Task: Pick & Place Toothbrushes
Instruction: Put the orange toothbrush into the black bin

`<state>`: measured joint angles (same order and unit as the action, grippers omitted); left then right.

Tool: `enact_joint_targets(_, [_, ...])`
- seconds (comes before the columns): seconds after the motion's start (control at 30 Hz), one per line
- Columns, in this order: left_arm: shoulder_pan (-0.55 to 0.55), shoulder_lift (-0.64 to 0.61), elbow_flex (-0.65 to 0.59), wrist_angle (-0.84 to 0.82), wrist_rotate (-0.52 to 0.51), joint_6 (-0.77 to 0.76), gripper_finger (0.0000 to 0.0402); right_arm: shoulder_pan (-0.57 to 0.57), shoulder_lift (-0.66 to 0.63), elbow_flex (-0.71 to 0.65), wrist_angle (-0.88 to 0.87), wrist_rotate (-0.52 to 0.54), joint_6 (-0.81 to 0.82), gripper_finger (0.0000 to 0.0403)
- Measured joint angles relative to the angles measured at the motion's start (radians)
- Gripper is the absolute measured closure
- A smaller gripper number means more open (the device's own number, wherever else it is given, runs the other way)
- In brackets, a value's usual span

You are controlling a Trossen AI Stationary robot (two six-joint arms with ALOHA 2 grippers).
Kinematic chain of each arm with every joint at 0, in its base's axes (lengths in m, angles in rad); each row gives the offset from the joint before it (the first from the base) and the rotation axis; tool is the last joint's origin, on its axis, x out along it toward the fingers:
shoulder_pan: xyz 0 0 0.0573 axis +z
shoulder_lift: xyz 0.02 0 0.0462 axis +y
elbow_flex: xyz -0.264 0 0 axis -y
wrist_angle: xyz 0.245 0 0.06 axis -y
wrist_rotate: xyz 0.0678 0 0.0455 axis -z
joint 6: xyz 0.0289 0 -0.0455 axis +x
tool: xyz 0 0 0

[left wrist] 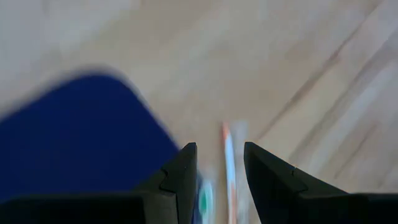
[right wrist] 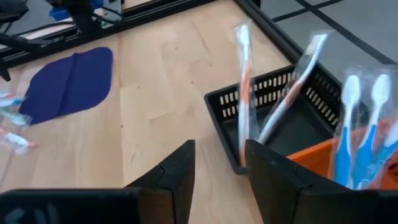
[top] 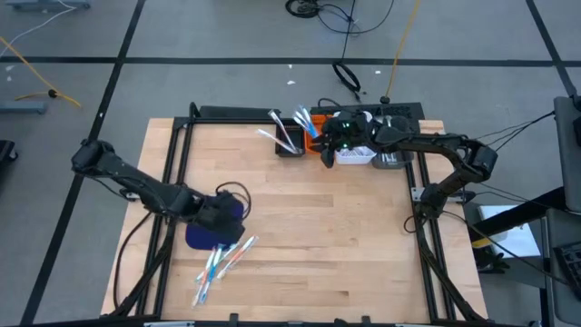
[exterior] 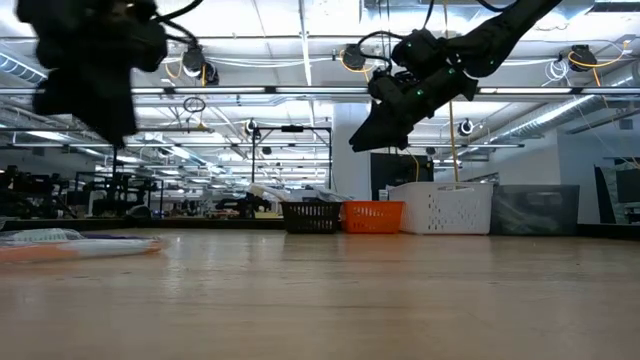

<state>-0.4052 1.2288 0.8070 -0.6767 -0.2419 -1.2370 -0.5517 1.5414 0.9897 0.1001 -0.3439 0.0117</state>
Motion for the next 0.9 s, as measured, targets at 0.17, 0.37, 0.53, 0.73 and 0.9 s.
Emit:
enact_joint_targets(0.17, [-0.115,0.044,0.000,-0.016,0.086,-0.206,0.0270,0.017,0.000,0.000,0.000,0.002,-0.014,0.0271])
enact_joint_targets(0.37, [-0.222,0.103,0.000,-0.028,0.143,-0.443,0.0270,0.017,0.000,0.000,0.000,0.001,-0.020,0.0272])
enact_joint_targets(0.53, [-0.277,0.113,0.000,-0.048,0.157,-0.594,0.0270,0.017,0.000,0.000,0.000,0.001,-0.020,0.0271])
enact_joint_targets(0.73, [-0.301,0.113,0.000,-0.141,0.211,-0.705,0.0270,0.017,0.000,0.000,0.000,0.002,-0.031,0.0272])
enact_joint_targets(0.9, [-0.310,0.113,0.000,-0.156,0.241,-0.753,0.0270,0.017,0.000,0.000,-0.002,0.001,-0.032,0.0271])
